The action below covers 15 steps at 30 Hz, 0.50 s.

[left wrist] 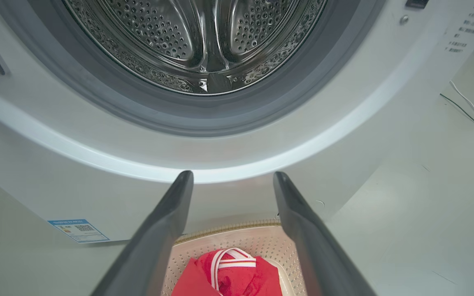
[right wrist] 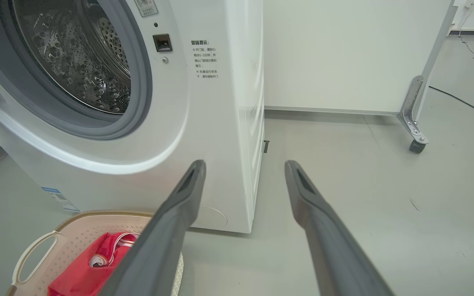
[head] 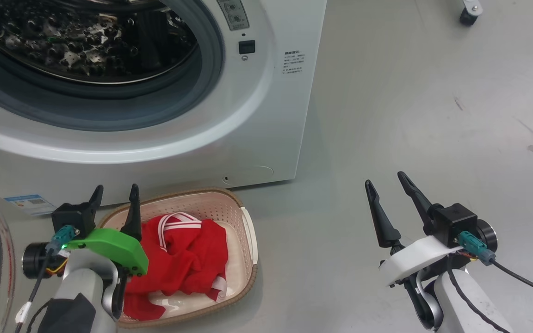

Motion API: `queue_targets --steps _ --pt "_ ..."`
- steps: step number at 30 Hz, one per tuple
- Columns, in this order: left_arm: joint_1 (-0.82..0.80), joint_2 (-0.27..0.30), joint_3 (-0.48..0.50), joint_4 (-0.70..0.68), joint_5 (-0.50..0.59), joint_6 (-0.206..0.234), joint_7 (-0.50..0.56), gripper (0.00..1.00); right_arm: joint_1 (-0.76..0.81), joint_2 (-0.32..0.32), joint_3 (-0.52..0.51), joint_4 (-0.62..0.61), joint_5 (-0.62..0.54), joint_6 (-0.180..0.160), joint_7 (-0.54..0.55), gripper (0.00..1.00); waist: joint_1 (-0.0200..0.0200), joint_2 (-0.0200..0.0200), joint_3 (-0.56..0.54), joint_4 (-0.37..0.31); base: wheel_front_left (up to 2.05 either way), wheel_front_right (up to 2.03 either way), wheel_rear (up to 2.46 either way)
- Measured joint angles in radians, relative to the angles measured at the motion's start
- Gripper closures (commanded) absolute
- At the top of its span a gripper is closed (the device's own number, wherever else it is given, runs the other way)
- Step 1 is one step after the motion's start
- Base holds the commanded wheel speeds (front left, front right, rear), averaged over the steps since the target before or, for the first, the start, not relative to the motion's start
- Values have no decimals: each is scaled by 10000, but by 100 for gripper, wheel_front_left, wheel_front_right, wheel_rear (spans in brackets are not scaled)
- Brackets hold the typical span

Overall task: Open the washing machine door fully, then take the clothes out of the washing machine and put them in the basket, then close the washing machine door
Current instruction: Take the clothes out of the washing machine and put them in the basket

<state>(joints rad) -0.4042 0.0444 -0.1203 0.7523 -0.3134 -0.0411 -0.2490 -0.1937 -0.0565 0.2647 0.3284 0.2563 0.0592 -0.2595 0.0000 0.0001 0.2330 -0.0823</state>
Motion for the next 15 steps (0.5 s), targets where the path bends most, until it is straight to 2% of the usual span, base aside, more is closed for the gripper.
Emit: queue_targets --steps 5,15 --pt "65 -2 -12 -1225 307 19 -4 0 188 0 -71 31 -2 0 0 0 0 0 -524 270 0 0 0" --pt "1249 2 -184 -2533 713 192 -19 0 701 4 -219 61 -2 -4 0 0 0 0 -1478 620 0 0 0"
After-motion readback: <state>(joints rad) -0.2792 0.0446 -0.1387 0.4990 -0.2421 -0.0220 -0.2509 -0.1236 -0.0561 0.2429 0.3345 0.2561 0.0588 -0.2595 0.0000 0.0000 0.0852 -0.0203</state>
